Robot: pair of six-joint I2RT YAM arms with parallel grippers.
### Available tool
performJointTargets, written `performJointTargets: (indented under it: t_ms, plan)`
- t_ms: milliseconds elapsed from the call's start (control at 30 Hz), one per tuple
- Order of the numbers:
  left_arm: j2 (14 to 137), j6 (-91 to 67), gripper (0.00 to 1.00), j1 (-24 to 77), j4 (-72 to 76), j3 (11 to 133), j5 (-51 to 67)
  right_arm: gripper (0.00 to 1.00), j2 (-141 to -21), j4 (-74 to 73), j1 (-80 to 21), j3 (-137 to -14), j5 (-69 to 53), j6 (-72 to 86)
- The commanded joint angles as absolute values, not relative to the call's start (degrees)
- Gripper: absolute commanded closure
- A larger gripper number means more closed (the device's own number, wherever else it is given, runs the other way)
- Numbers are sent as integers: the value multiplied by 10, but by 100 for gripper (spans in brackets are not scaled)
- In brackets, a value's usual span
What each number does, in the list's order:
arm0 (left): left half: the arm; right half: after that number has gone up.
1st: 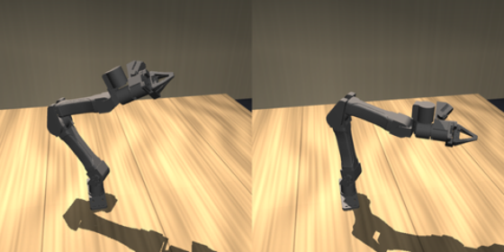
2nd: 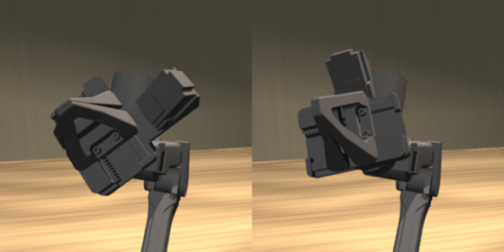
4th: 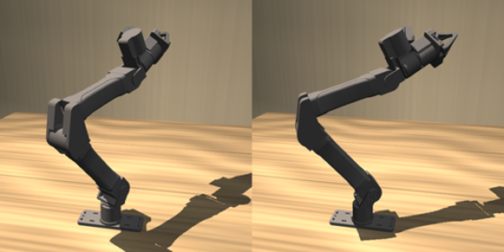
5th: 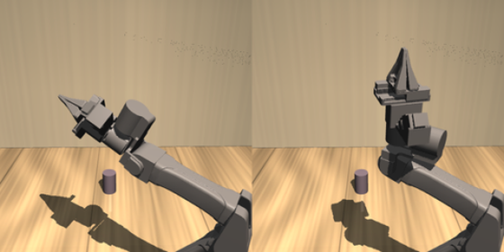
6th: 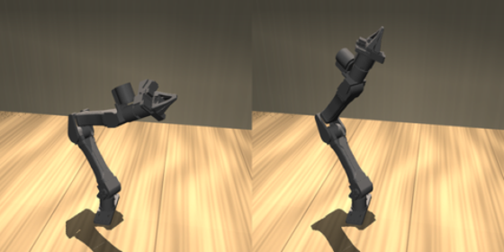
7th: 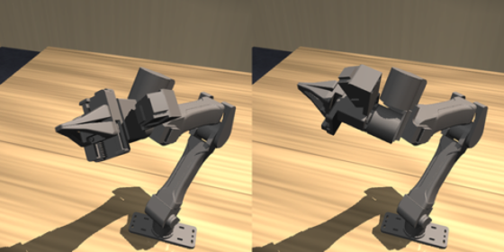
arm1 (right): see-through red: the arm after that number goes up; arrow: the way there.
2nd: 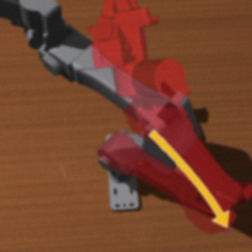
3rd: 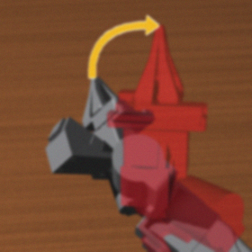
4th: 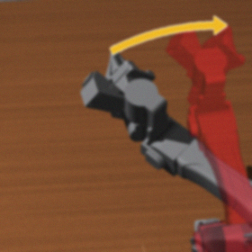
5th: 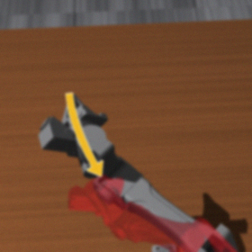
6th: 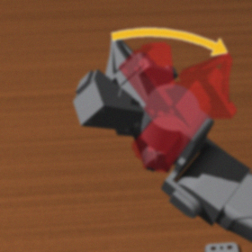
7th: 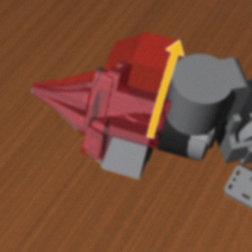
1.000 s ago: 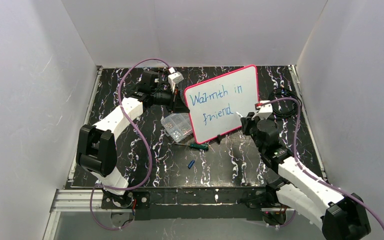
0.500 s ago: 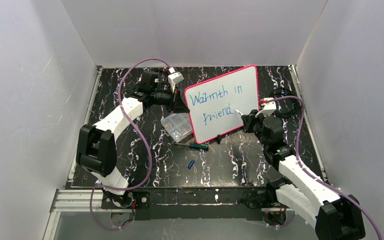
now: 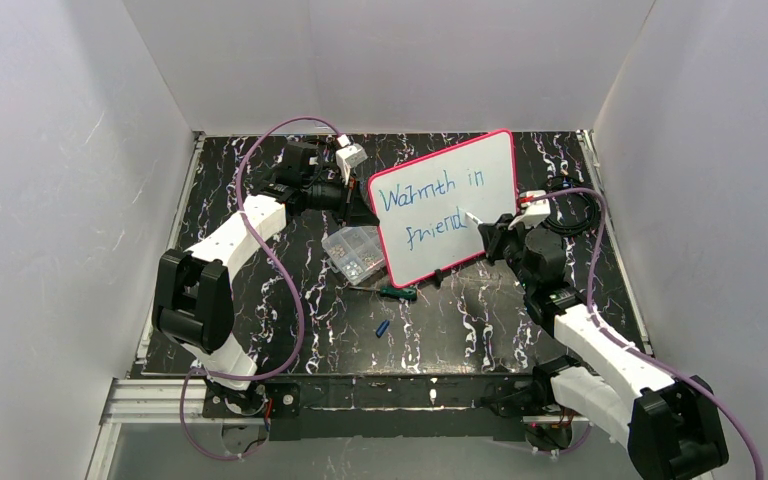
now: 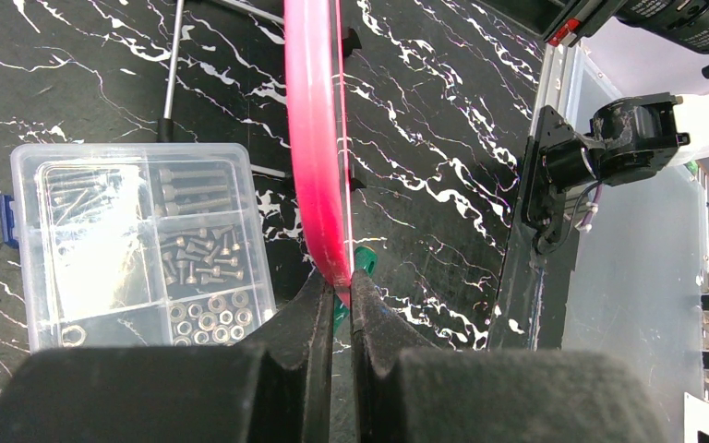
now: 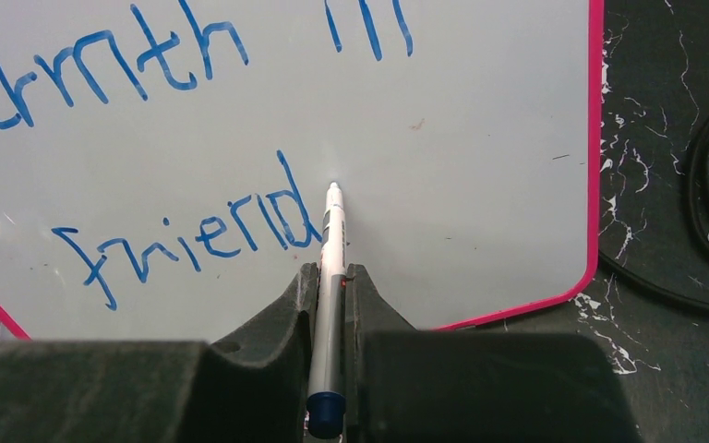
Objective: Write a sentence on the whiteboard
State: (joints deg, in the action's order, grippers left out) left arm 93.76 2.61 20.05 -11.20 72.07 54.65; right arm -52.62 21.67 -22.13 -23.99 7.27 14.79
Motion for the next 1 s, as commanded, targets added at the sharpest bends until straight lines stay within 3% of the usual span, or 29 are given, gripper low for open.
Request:
performJointTargets:
  t_ms: [0,467,967]
  plan:
    - [899,37,100,205,-120,743,577,99,-538,260,-220,-270,61,146]
    - [902,36,100,205,-120,744,578,99,-521,239,-221,-230,33,173]
    - [901,36,100,205,-120,744,577,99,-517,198,-221,-230,106,173]
